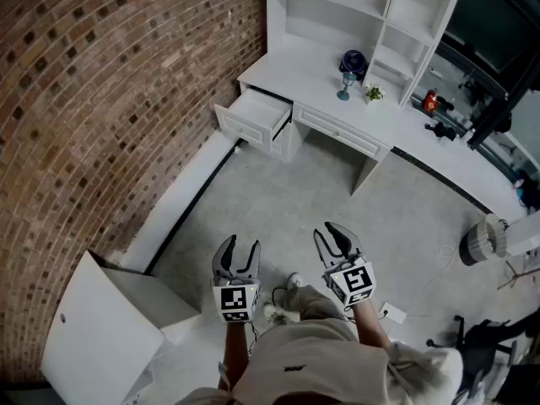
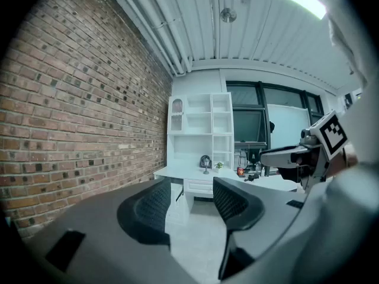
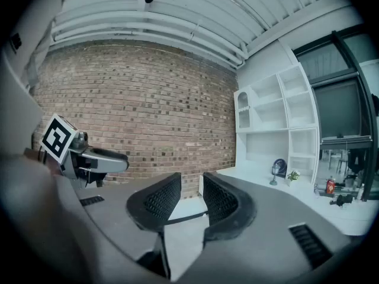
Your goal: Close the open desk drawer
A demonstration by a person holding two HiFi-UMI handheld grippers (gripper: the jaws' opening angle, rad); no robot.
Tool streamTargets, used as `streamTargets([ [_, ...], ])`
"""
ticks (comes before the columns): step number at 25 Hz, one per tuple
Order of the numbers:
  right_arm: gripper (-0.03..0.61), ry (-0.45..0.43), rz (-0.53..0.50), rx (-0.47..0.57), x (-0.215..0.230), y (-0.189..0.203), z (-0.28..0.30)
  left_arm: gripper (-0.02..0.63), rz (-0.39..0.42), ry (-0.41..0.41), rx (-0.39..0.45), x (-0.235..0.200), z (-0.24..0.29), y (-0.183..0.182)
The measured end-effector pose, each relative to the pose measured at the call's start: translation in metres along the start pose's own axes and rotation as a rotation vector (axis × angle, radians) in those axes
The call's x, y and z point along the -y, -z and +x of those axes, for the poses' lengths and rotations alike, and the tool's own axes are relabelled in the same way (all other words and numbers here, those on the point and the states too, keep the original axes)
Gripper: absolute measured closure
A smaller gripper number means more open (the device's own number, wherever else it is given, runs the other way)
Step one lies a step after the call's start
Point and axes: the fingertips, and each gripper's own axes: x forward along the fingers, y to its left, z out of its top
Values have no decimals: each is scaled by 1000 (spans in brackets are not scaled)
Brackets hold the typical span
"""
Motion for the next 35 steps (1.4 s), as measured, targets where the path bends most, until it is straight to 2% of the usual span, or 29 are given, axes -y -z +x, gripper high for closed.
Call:
streamTargets([
  [4,479,-19,26,-33,-9,2,6,377,-20,-14,-13,-5,-5,6],
  [8,477,-46,41,19,2,3,31,377,-6,-37,-18,-10,8,6],
  [12,477,-93,45,-37,13,-5,61,377,-8,-74,-33,-21,33,2],
  [15,476,-137,49,7,26,-8,83,377,-14,-111,-35,-29,54,-4],
  [23,477,-219,61,18,74,-16,121,382,11,-181,-26,-26,113,-25],
  [35,477,-252,82,-29,102,-12,175,390,8,-207,-41,-43,161,-32],
])
